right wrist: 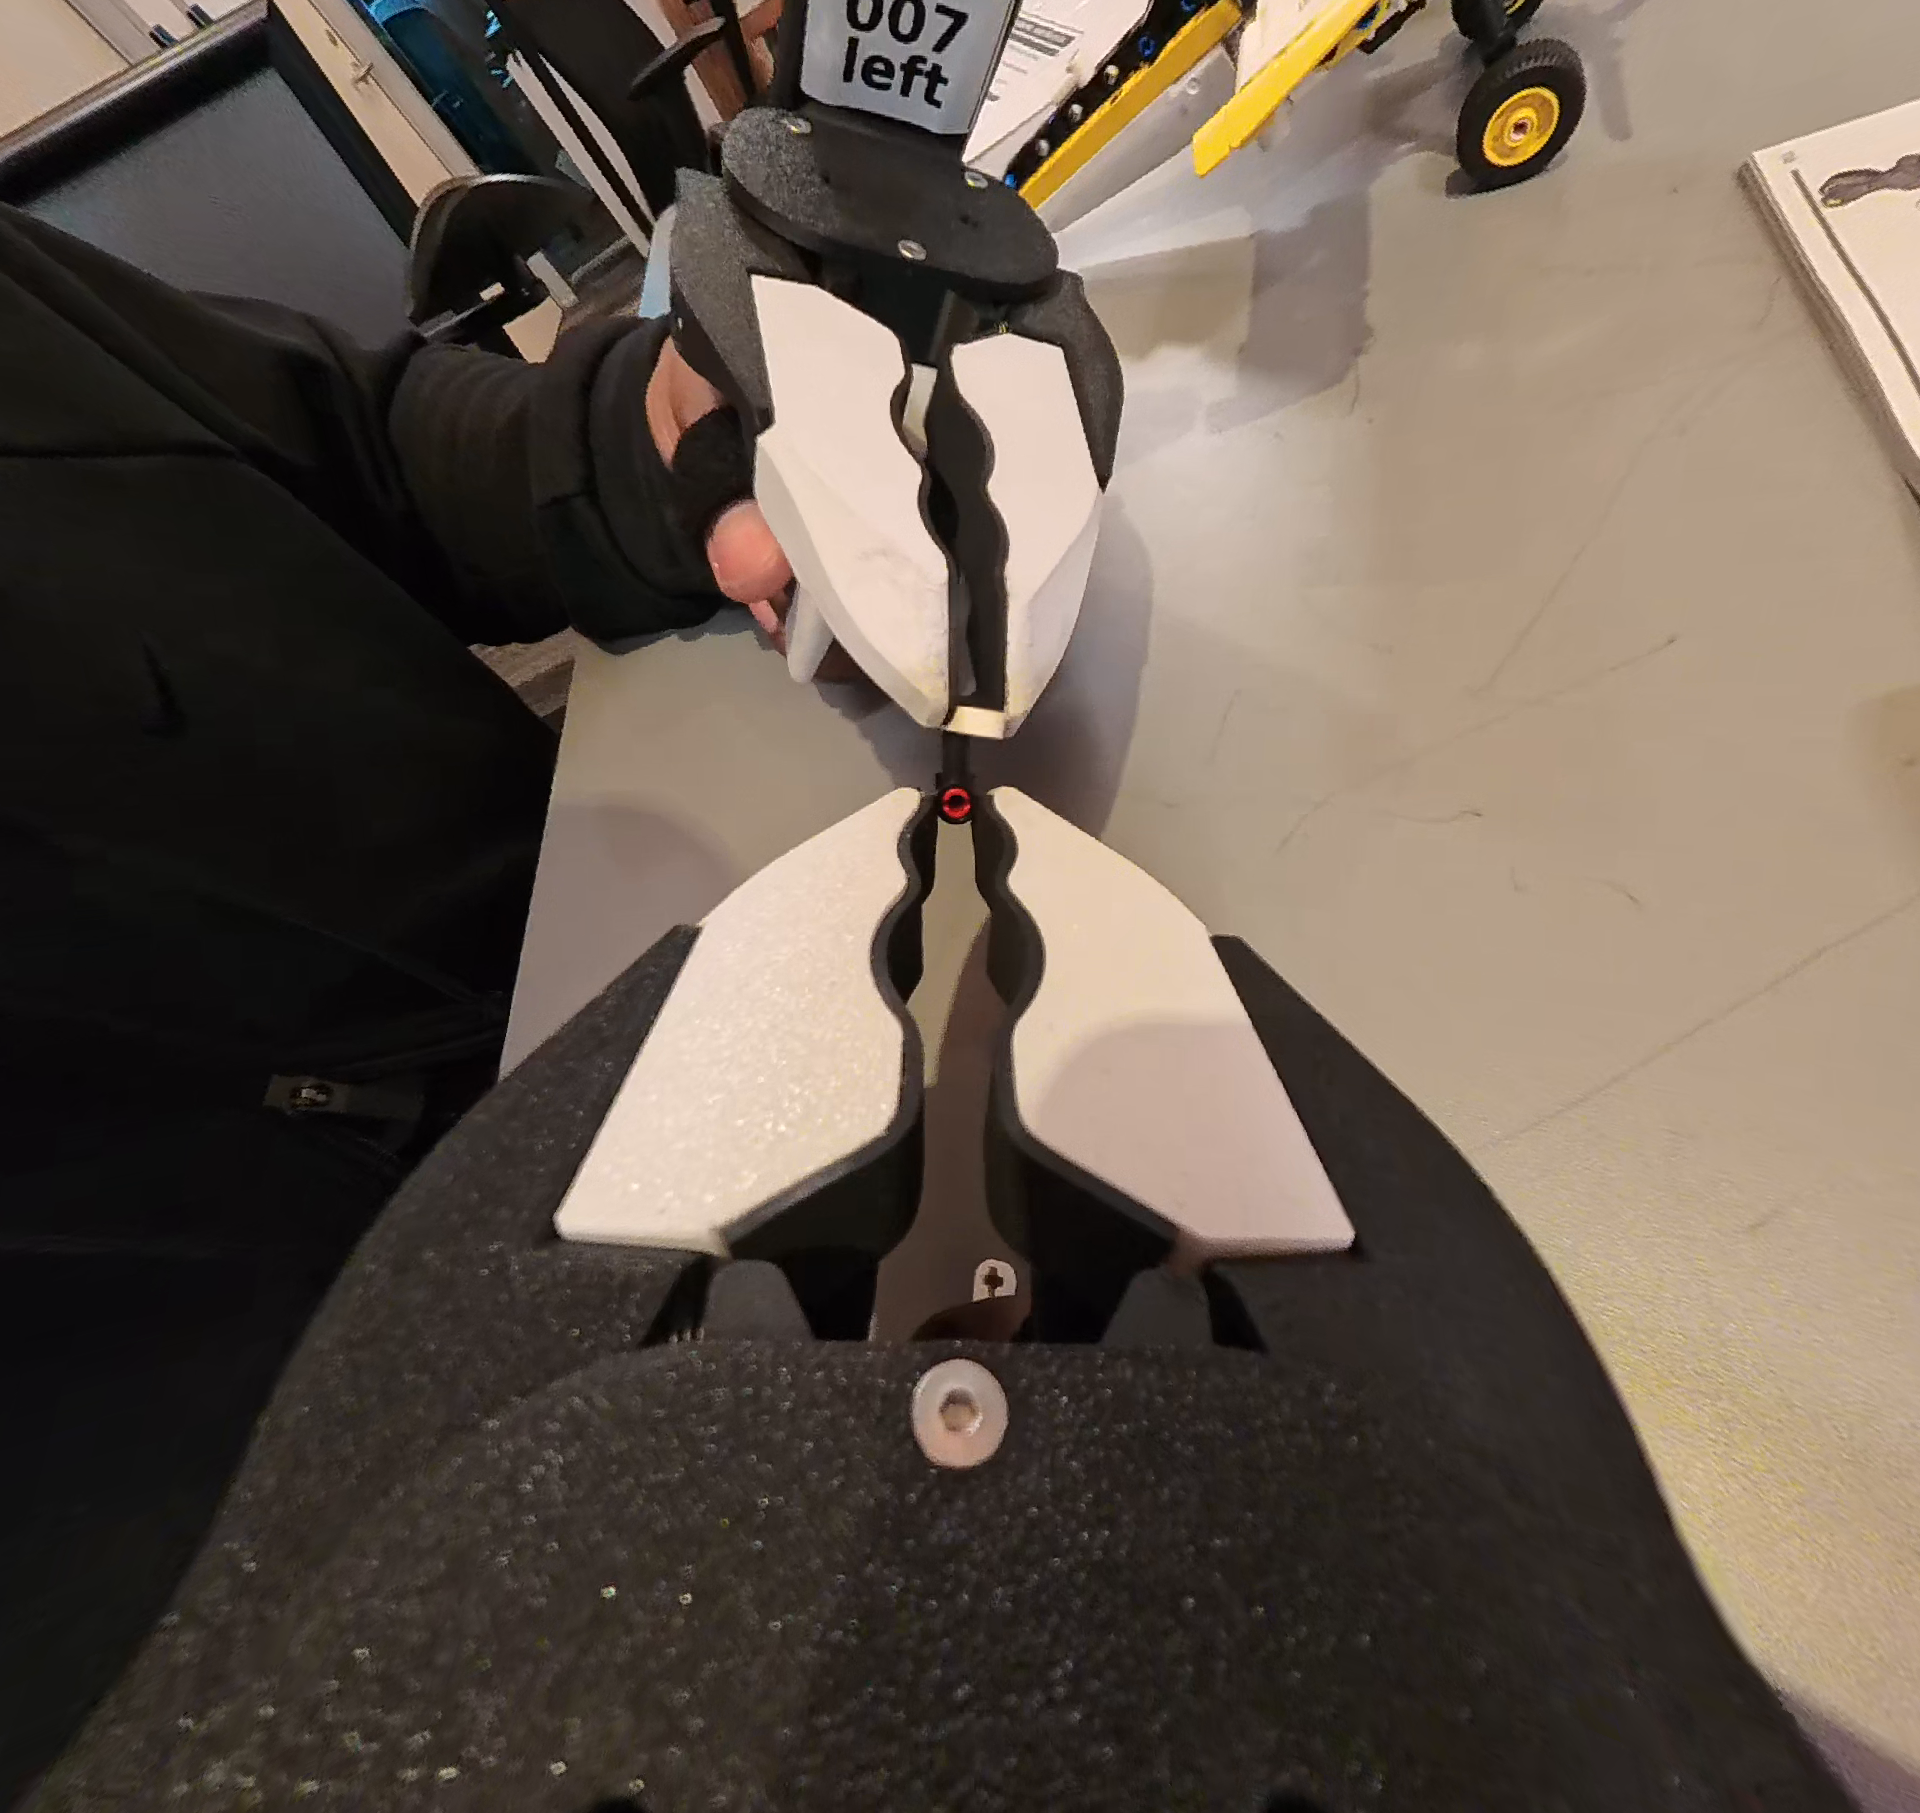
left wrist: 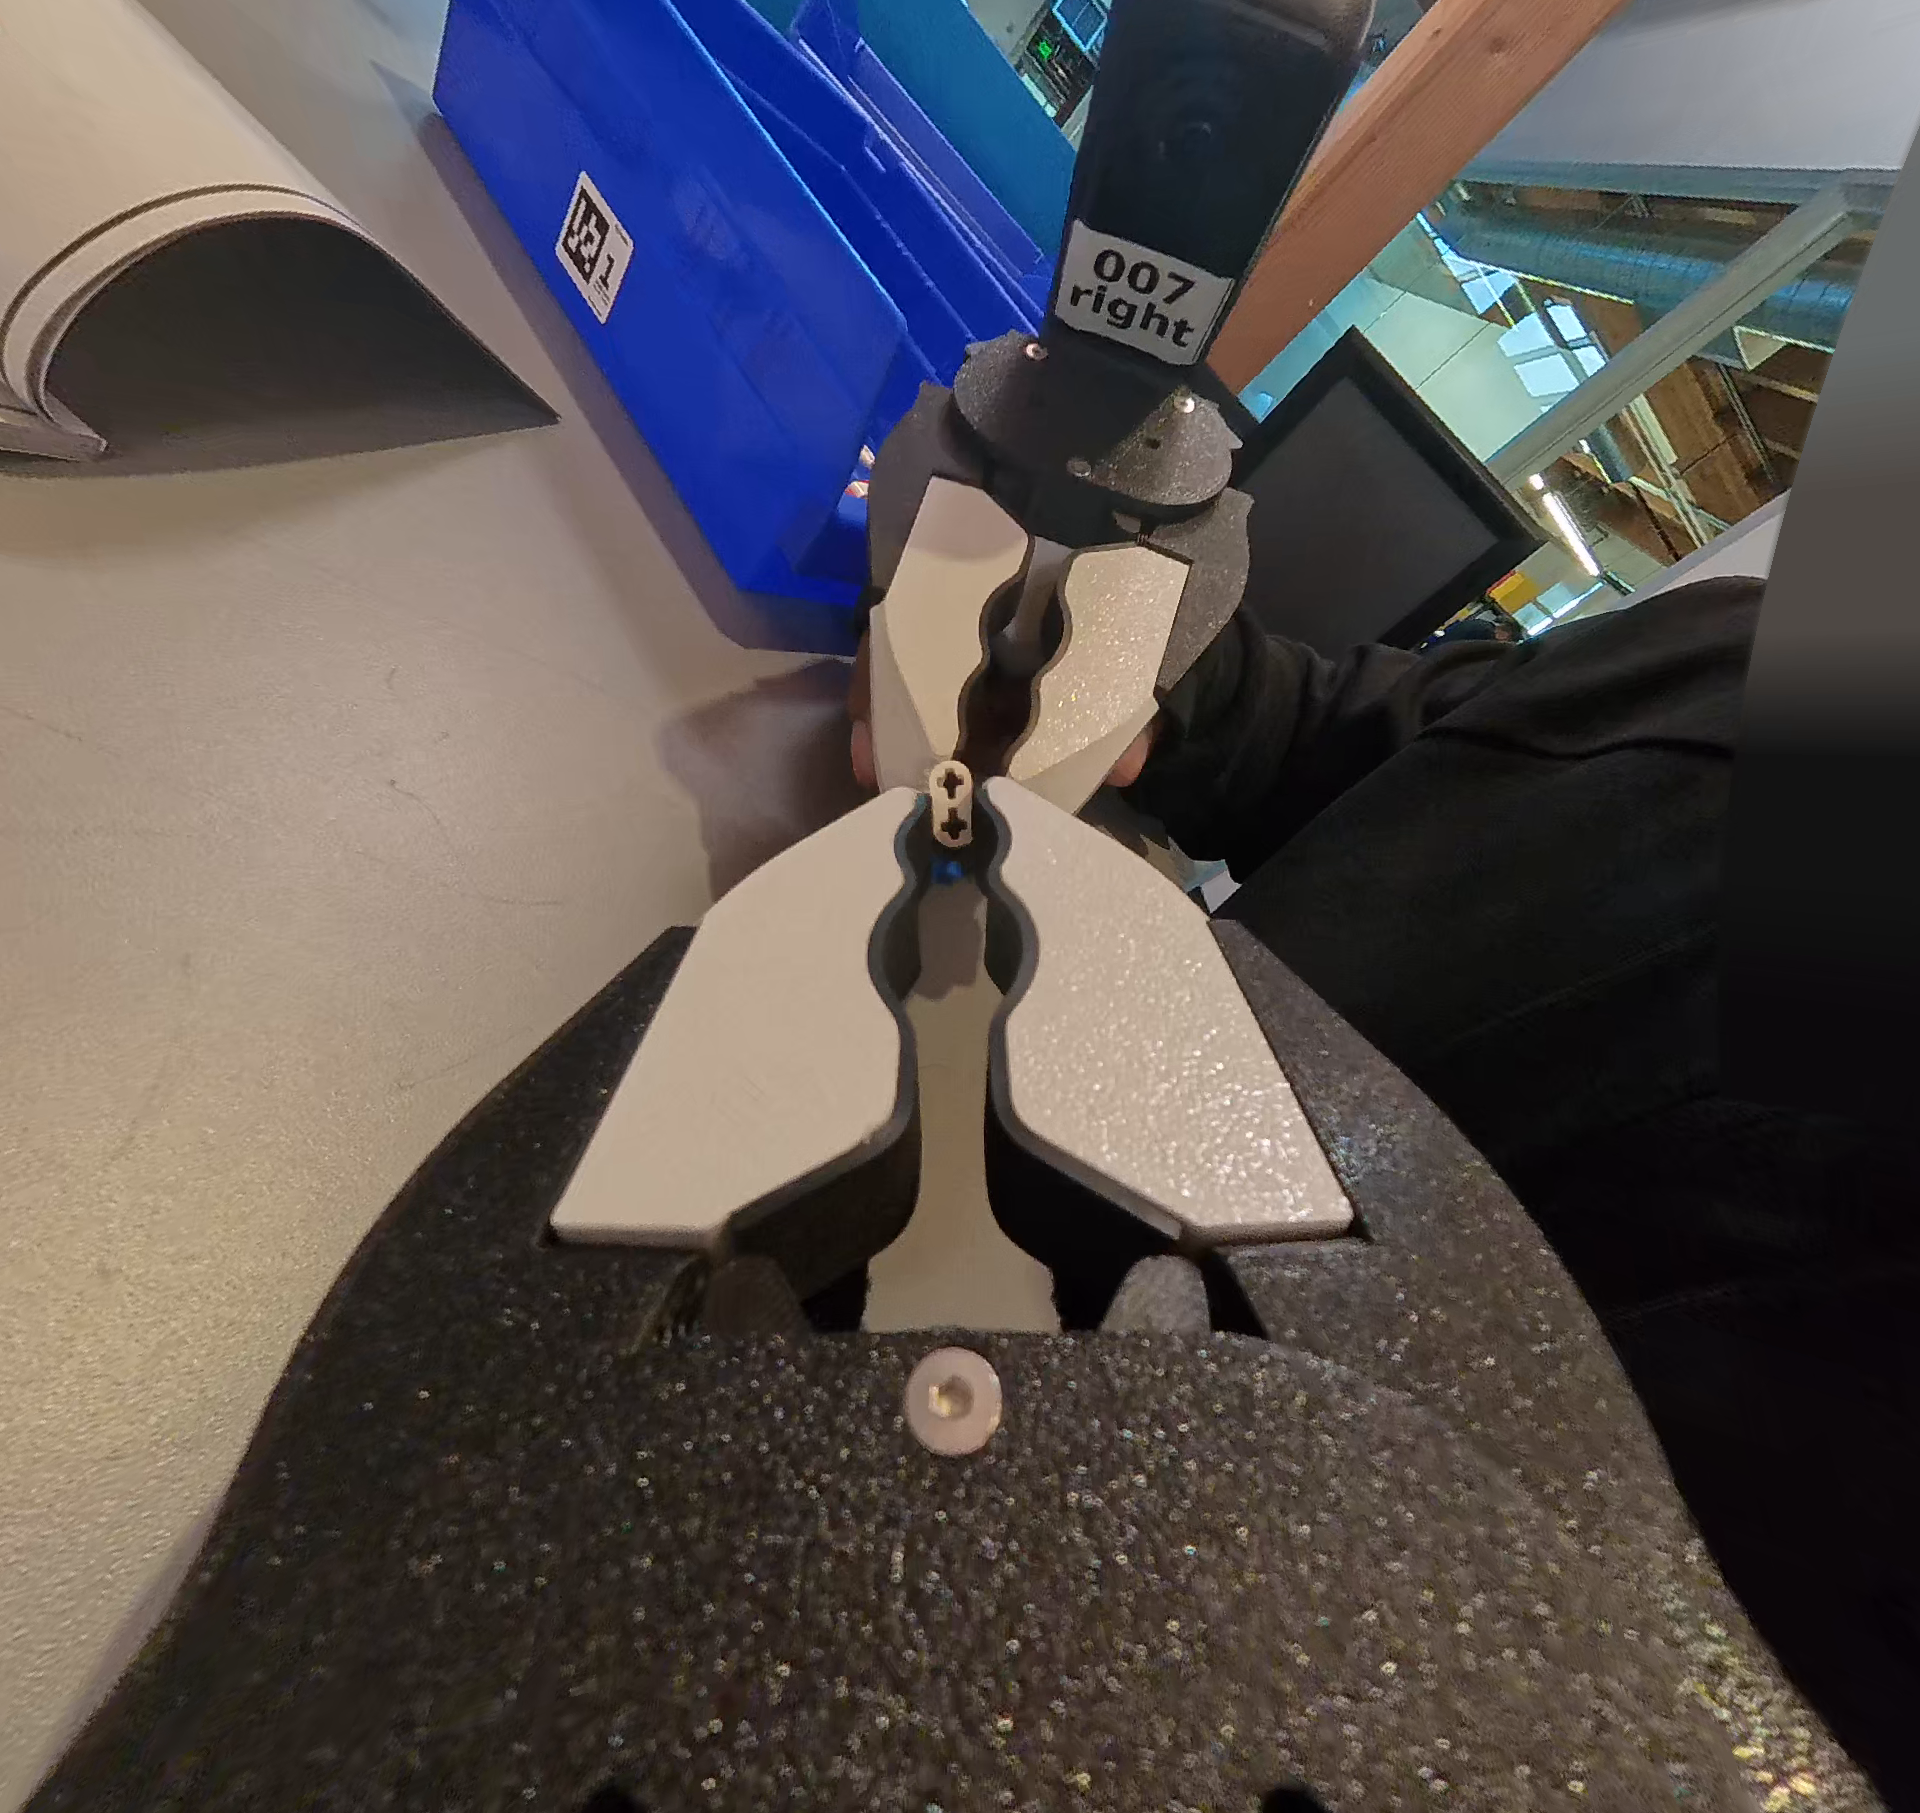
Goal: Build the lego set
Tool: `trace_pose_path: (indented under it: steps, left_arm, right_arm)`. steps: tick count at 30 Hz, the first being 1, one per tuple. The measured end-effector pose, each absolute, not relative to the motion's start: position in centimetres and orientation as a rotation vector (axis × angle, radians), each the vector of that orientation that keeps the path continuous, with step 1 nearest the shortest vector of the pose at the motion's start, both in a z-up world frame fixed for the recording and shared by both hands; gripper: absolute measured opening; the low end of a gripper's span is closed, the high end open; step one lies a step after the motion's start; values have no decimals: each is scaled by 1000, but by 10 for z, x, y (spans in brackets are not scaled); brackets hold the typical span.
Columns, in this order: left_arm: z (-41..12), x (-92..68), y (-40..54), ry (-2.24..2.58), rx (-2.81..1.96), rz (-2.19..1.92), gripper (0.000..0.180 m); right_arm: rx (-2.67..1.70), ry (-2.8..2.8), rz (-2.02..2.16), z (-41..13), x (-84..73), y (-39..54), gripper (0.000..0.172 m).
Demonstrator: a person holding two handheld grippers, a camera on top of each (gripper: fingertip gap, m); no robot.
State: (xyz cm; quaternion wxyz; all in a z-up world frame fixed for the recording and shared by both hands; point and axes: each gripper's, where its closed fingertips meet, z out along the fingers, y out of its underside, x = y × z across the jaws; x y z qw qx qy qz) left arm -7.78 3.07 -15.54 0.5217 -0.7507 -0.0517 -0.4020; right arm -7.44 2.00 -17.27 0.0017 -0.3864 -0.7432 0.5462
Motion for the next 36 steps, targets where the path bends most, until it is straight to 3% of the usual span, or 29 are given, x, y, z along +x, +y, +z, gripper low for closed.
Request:
trace_pose_path:
  steps: [36]
  left_arm:
    - [-149,-76,30,16,-1773,-770,7]
  right_arm:
    - [-1263,-2275,1876,-166,-75,18,6]
